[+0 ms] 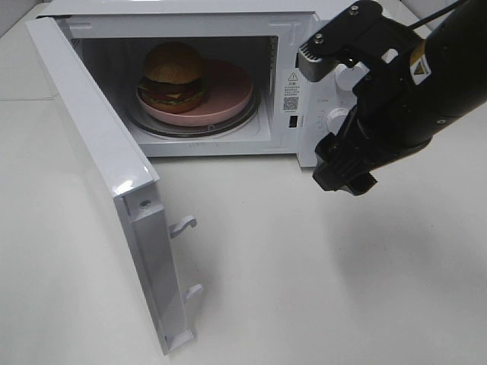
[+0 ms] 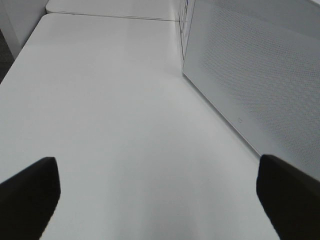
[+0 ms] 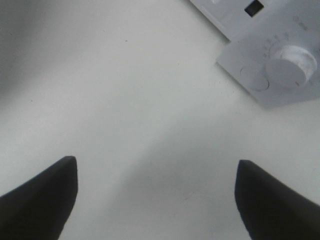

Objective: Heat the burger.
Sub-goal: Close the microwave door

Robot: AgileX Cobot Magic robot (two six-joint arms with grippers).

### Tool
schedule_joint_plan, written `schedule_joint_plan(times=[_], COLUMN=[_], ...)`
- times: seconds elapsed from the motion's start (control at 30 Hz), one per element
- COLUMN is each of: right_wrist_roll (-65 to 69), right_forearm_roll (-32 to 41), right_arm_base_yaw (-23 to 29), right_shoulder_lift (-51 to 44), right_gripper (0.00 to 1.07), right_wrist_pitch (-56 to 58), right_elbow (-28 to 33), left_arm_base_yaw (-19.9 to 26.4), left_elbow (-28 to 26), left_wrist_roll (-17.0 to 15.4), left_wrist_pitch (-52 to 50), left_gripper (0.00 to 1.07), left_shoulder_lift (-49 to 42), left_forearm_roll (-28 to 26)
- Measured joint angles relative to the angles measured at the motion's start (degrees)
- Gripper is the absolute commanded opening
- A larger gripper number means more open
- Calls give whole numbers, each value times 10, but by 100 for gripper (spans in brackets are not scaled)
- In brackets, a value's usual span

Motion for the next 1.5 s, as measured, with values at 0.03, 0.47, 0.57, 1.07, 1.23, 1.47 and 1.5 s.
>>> schedule_joint_plan(times=[0.03,0.47,0.57,1.07,1.23,1.47,1.5], right_wrist_roll=[6,77,84,88,88,83,83], right_forearm_roll=[4,14,14,15,15,15,15], right_arm_base_yaw=[-11,-144,-148,-148,-148,-148,-148], right_shoulder_lift=[-10,-74,-102,-251,-307,-428,-447], right_gripper=[78,76,76,76,76,76,76], right_wrist_pitch=[21,121,140,237,269,290,290], right_elbow=[0,0,1,1,1,53,65], left_arm_base_yaw=[0,0,0,0,0,0,0], left_elbow=[0,0,0,0,0,0,0], left_wrist_roll=[0,0,0,0,0,0,0], left_wrist_pitch=[0,0,0,0,0,0,0], left_gripper=[100,100,100,100,100,100,100], left_shoulder_lift=[0,0,0,0,0,0,0], left_forearm_roll=[0,0,0,0,0,0,0])
